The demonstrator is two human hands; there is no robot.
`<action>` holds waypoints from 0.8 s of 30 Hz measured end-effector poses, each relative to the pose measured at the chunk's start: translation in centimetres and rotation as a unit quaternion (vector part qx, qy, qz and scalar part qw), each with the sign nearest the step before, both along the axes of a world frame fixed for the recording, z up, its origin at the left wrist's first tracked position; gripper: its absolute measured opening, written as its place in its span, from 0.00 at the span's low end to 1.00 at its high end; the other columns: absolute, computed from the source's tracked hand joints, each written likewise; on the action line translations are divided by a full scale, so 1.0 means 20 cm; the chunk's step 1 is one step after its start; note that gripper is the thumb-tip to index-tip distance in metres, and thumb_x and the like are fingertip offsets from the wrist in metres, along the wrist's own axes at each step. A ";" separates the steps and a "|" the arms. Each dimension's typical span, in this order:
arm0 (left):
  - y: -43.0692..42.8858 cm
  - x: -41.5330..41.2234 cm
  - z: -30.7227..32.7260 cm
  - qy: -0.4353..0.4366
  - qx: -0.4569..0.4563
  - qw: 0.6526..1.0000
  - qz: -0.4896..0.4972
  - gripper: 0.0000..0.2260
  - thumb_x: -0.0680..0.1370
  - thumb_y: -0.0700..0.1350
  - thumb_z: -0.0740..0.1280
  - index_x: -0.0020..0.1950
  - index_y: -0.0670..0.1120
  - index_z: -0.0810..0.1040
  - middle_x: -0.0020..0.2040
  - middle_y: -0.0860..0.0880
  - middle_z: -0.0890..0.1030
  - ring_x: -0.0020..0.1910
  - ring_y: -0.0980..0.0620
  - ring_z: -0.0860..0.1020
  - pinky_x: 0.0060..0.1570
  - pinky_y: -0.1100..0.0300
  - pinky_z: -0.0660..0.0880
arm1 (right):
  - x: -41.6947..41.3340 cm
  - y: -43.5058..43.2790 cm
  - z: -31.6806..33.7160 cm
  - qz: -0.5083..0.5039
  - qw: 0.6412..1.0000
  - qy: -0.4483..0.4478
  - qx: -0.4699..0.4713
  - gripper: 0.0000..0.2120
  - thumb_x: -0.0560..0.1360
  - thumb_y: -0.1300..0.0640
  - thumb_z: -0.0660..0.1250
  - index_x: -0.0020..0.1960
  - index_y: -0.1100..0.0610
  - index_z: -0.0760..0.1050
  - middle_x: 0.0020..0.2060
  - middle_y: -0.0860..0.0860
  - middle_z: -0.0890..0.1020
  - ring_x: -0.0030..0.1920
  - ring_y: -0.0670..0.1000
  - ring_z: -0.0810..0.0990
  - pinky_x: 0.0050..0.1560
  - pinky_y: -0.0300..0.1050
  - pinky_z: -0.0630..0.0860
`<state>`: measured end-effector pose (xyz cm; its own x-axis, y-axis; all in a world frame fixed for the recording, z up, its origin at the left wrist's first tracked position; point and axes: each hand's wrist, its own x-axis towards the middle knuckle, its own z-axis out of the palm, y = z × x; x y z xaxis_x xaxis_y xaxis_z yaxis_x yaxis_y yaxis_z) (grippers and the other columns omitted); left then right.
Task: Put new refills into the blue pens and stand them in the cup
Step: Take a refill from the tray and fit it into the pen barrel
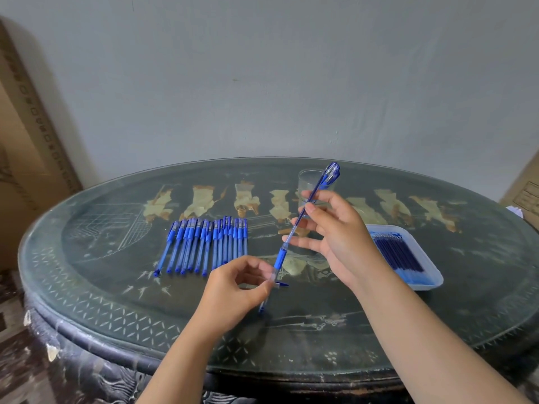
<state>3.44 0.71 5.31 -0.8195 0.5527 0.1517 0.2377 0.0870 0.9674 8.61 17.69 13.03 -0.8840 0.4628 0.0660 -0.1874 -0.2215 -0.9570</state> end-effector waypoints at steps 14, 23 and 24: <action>-0.06 -0.05 -0.01 -0.005 0.016 0.997 0.072 0.08 0.72 0.33 0.74 0.45 0.45 0.83 0.43 0.49 0.85 0.43 0.50 0.83 0.45 0.65 0.79 | -0.03 -0.07 -0.14 0.083 0.943 -0.095 0.307 0.07 0.79 0.57 0.67 0.51 0.45 0.80 0.47 0.46 0.83 0.50 0.47 0.83 0.53 0.48 0.82; -0.08 -0.06 -0.02 -0.007 0.016 0.996 0.086 0.08 0.72 0.33 0.73 0.46 0.44 0.82 0.43 0.48 0.85 0.43 0.51 0.83 0.45 0.67 0.78 | 0.01 -0.06 -0.36 0.088 0.802 -0.192 0.558 0.09 0.75 0.54 0.72 0.54 0.47 0.81 0.48 0.46 0.74 0.44 0.42 0.74 0.43 0.33 0.69; -0.08 -0.06 -0.01 -0.007 0.016 0.996 0.086 0.08 0.72 0.33 0.73 0.46 0.44 0.82 0.43 0.48 0.85 0.43 0.51 0.83 0.45 0.67 0.77 | 0.01 -0.07 -0.38 0.094 0.794 -0.193 0.569 0.09 0.75 0.53 0.72 0.55 0.47 0.81 0.49 0.47 0.73 0.47 0.44 0.74 0.47 0.36 0.71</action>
